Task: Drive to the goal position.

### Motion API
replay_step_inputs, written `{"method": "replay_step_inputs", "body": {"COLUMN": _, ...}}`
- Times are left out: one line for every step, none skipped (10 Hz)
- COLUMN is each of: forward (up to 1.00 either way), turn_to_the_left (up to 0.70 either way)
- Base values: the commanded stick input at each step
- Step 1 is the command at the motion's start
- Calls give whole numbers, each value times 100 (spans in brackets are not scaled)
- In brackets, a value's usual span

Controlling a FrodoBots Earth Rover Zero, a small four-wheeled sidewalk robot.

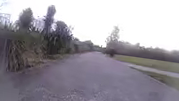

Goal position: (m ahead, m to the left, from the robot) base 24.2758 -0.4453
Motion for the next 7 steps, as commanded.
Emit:
{"method": "replay_step_inputs", "body": {"forward": 85, "turn_to_the_left": 0}}
{"method": "replay_step_inputs", "body": {"forward": 85, "turn_to_the_left": 0}}
{"method": "replay_step_inputs", "body": {"forward": 85, "turn_to_the_left": 0}}
{"method": "replay_step_inputs", "body": {"forward": 85, "turn_to_the_left": 0}}
{"method": "replay_step_inputs", "body": {"forward": 85, "turn_to_the_left": 0}}
{"method": "replay_step_inputs", "body": {"forward": 85, "turn_to_the_left": 0}}
{"method": "replay_step_inputs", "body": {"forward": 85, "turn_to_the_left": 0}}
